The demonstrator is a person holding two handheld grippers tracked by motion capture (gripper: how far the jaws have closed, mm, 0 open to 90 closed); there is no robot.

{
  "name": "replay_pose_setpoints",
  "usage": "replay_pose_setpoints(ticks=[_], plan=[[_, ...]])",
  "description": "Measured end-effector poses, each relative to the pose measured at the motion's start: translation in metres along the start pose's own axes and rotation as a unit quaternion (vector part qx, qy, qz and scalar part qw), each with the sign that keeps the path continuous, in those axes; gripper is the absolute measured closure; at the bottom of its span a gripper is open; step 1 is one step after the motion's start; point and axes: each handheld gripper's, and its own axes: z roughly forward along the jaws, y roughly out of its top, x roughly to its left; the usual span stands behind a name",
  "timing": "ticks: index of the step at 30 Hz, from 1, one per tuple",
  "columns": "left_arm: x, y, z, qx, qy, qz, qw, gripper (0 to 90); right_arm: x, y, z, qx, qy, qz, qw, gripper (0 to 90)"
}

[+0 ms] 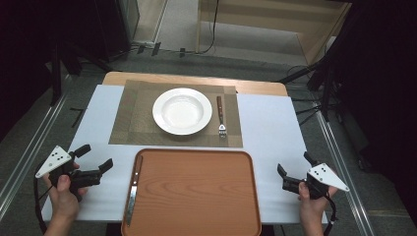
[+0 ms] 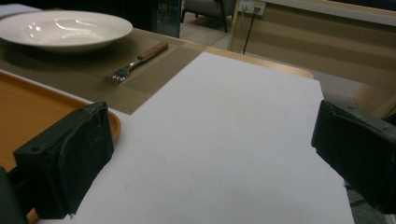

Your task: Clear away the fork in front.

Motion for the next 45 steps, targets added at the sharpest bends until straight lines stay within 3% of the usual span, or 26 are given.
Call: replay_pose_setpoints(ticks=[5,14,17,23,27,45], plan=[[0.002,-0.004,0.003,-0.004,-0.002,-0.006,1.0000,0.0,0.002,0.019,0.000,-0.009,0.014,0.004,0.9999,0.0],[-0.008,-0.008,0.007,0.008,0.000,0.029,0.9996,0.0,0.003,0.051,0.017,-0.008,0.044,0.007,0.9990,0.0],[-0.008,-0.008,0.006,0.005,-0.004,0.028,0.9996,0.0,0.010,0.059,0.029,0.002,0.048,-0.009,0.9988,0.0],[-0.008,-0.009,0.006,0.004,-0.004,0.022,0.9997,0.0,0.016,0.071,0.049,0.017,0.054,-0.010,0.9984,0.0],[-0.010,-0.009,0.007,0.007,-0.007,0.032,0.9994,0.0,0.022,0.078,0.063,0.024,0.063,-0.015,0.9976,0.0],[-0.008,-0.010,0.004,-0.002,-0.015,0.023,0.9996,0.0,0.036,0.106,0.134,0.081,0.080,-0.012,0.9934,0.0]])
